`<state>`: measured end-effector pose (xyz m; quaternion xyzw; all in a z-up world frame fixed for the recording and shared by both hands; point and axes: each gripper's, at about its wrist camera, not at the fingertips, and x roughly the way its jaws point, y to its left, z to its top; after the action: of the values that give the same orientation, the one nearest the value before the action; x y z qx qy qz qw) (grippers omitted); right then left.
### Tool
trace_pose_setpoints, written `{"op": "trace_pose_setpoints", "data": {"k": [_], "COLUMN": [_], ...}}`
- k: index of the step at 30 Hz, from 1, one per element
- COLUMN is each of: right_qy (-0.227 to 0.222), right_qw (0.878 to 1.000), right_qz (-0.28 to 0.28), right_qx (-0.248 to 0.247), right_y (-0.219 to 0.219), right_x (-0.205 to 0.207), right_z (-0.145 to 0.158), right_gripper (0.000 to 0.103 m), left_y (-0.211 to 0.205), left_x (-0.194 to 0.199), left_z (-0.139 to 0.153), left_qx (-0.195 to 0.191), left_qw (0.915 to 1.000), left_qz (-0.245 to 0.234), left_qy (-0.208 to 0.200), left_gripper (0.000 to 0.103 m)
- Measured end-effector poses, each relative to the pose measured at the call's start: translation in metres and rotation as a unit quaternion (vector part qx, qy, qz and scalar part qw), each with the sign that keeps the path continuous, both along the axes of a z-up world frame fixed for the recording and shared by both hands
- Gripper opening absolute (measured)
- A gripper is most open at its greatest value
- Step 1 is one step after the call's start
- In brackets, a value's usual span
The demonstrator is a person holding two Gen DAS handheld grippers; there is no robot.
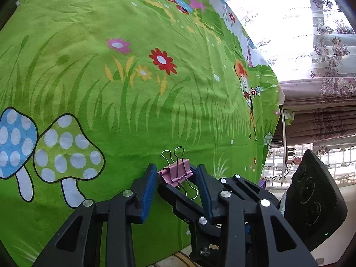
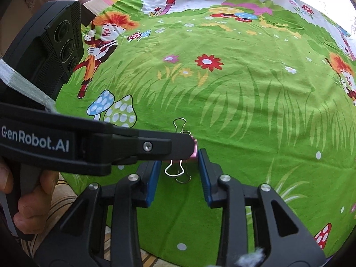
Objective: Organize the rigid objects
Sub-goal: 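Close the left tool on the pink binder clip, then carry the pink clip over the purple box and open the left tool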
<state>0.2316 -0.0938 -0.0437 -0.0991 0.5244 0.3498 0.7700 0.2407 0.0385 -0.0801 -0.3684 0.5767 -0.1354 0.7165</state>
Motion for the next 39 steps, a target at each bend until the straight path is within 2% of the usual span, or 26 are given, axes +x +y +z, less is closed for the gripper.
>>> {"op": "trace_pose_setpoints", "data": {"k": [3, 10, 15, 24, 39], "right_qy": [0.004, -0.013, -0.019, -0.034, -0.077], "right_qw": [1.0, 1.0, 0.999, 0.999, 0.994], "right_qz": [-0.003, -0.005, -0.002, -0.01, -0.076], "right_qx": [0.008, 0.02, 0.032, 0.041, 0.03], "right_y": [-0.004, -0.013, -0.018, -0.034, -0.116], "right_x": [-0.001, -0.008, -0.016, -0.03, -0.082], "right_z": [0.002, 0.016, 0.025, 0.046, 0.093], "right_gripper": [0.037, 0.037, 0.037, 0.037, 0.037], "left_y": [0.002, 0.001, -0.004, -0.018, -0.097], "left_x": [-0.003, -0.008, -0.009, -0.023, -0.055], "left_z": [-0.003, 0.007, 0.012, 0.035, 0.079], "left_qx": [-0.009, -0.034, -0.049, -0.061, -0.094], "left_qw": [0.9999, 0.9994, 0.9987, 0.9972, 0.9891], "left_qz": [0.003, 0.003, 0.003, -0.009, -0.072], "left_qy": [0.004, -0.01, -0.016, -0.042, -0.088], "left_gripper": [0.026, 0.026, 0.03, 0.028, 0.027]}}
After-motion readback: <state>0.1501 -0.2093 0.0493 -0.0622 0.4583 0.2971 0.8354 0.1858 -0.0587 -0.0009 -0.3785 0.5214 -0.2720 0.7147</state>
